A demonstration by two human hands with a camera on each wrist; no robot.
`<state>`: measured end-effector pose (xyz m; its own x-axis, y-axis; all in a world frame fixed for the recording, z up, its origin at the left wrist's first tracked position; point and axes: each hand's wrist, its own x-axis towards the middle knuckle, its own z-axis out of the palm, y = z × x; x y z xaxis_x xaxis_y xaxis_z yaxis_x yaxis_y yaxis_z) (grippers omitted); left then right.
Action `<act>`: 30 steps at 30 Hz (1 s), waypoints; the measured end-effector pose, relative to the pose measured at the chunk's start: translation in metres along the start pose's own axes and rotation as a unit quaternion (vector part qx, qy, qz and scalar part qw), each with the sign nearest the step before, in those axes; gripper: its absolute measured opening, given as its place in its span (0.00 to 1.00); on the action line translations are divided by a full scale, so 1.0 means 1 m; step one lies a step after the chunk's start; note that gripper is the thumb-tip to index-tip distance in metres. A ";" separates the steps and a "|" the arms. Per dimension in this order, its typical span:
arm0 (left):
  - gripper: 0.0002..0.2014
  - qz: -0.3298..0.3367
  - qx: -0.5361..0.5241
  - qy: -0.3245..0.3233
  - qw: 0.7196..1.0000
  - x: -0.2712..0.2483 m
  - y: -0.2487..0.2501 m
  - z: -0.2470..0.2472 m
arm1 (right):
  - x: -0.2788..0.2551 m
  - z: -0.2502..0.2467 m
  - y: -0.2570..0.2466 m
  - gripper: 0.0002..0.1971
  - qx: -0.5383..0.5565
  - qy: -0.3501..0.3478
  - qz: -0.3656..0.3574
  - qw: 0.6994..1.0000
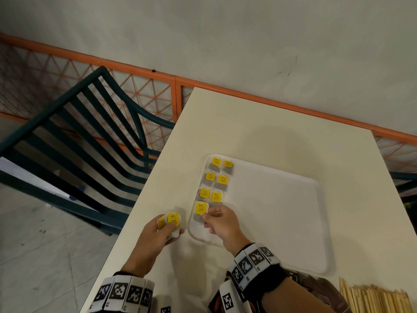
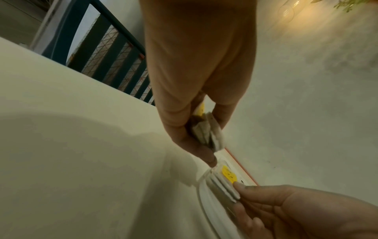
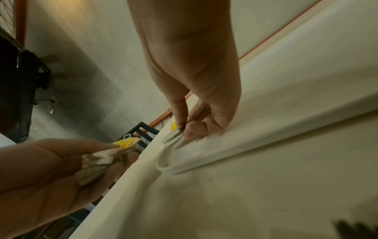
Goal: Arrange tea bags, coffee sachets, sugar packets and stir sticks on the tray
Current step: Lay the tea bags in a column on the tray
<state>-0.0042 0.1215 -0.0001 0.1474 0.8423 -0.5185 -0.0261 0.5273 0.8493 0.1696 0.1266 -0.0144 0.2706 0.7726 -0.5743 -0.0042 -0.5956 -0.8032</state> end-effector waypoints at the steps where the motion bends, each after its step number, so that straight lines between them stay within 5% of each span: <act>1: 0.07 0.002 0.001 -0.003 1.000 -0.001 0.001 0.000 | 0.002 0.002 0.001 0.10 0.002 0.014 -0.007 1.000; 9: 0.10 0.007 0.024 0.018 1.000 -0.001 -0.004 -0.005 | 0.010 0.010 0.005 0.19 -0.101 0.082 -0.089 0.988; 15: 0.07 0.028 0.026 0.024 0.999 -0.002 -0.001 0.003 | -0.003 0.008 0.002 0.10 -0.156 0.053 -0.148 0.975; 21: 0.03 0.026 0.006 0.002 1.000 -0.001 0.000 0.011 | -0.023 0.010 0.005 0.05 -0.090 -0.128 -0.109 0.982; 30: 0.14 0.010 0.052 -0.049 0.997 -0.006 -0.002 0.019 | -0.014 -0.019 0.007 0.03 0.006 -0.061 -0.054 0.997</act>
<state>0.0137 0.1130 0.0033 0.2438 0.8348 -0.4936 0.0725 0.4918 0.8677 0.1839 0.1070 -0.0088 0.1507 0.8534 -0.4990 0.0068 -0.5057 -0.8627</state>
